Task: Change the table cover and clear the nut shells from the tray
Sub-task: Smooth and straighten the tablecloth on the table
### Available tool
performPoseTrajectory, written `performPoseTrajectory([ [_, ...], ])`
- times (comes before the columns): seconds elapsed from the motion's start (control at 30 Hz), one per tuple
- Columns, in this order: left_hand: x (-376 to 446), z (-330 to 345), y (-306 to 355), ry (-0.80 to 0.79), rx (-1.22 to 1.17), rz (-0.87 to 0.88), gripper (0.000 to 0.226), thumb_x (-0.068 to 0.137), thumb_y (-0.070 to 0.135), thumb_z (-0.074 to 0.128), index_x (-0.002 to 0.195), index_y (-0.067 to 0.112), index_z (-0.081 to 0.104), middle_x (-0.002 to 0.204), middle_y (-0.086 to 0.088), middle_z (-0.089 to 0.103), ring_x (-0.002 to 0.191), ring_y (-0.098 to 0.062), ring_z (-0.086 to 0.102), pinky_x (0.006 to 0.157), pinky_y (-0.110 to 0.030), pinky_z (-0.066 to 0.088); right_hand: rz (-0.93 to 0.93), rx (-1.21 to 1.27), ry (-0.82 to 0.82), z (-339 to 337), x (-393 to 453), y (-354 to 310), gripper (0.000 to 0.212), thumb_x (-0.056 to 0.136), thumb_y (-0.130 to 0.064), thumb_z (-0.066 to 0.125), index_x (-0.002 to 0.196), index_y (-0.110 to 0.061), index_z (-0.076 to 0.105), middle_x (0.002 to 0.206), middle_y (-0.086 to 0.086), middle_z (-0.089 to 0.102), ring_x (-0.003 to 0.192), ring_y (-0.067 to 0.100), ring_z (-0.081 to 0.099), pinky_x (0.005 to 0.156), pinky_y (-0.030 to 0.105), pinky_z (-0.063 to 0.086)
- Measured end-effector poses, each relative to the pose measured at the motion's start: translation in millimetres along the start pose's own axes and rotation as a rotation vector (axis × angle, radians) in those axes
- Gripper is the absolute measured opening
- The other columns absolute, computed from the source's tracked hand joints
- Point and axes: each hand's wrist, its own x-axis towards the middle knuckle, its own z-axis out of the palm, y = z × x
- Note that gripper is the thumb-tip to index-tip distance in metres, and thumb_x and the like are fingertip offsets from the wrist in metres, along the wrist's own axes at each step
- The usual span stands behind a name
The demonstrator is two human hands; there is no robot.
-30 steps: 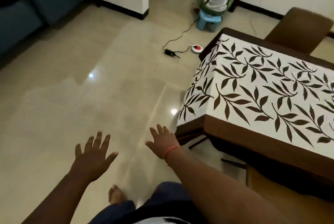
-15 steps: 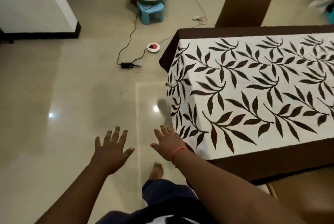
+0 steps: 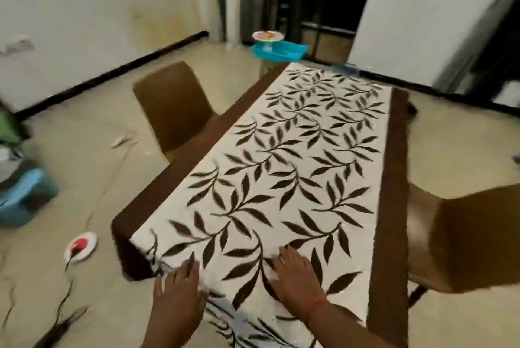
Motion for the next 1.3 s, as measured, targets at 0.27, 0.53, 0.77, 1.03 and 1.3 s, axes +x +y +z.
performPoseTrajectory([
  [0.27, 92, -21, -21, -0.157, 0.064, 0.306, 0.092, 0.021, 0.052, 0.096, 0.107, 0.024, 0.078, 0.122, -0.011, 0.07, 0.099, -0.04, 0.07, 0.067, -0.063, 0.056, 0.565, 0.142, -0.014, 20, -14, -42, 0.069, 0.093, -0.054, 0.043, 0.154, -0.035, 0.015, 0.166, -0.005, 0.002, 0.152, 0.025, 0.002, 0.121, 0.045, 0.015],
  [0.53, 113, -16, -50, -0.154, 0.096, 0.417, 0.088, 0.026, 0.059, 0.091, 0.109, 0.034, 0.076, 0.122, -0.007, 0.07, 0.104, -0.035, 0.07, 0.064, -0.068, 0.052, 0.75, 0.165, 0.018, 35, -12, -71, 0.073, 0.094, -0.057, 0.041, 0.154, -0.046, 0.002, 0.166, -0.008, -0.005, 0.152, 0.023, 0.0, 0.121, 0.048, 0.014],
  [0.77, 111, -17, -62, -0.16, 0.164, 0.409, 0.067, 0.067, 0.066, 0.063, 0.13, 0.044, 0.061, 0.146, -0.001, 0.053, 0.129, -0.032, 0.055, 0.08, -0.075, 0.046, 0.735, 0.193, 0.002, 36, -13, -76, 0.071, 0.098, -0.052, 0.034, 0.155, -0.041, -0.006, 0.165, -0.005, -0.012, 0.152, 0.025, -0.006, 0.122, 0.049, 0.009],
  [1.03, 114, -8, -68, -0.244, 0.174, 0.433, 0.067, 0.079, 0.068, 0.029, 0.139, 0.046, 0.05, 0.155, -0.004, 0.039, 0.136, -0.035, 0.047, 0.086, -0.075, 0.042, 0.709, 0.189, -0.023, 38, -20, -78, 0.071, 0.098, -0.052, 0.032, 0.155, -0.038, -0.009, 0.165, -0.003, -0.013, 0.152, 0.028, -0.008, 0.122, 0.05, 0.009],
  [1.3, 114, 2, -72, -0.297, 0.189, 0.379, 0.075, 0.092, 0.066, 0.033, 0.155, 0.042, -0.002, 0.165, 0.001, -0.018, 0.151, -0.031, -0.011, 0.115, -0.062, 0.017, 0.664, 0.256, -0.083, 32, -26, -72, 0.073, 0.096, -0.052, 0.034, 0.156, -0.038, -0.005, 0.165, -0.003, -0.012, 0.152, 0.028, -0.009, 0.122, 0.051, 0.008],
])
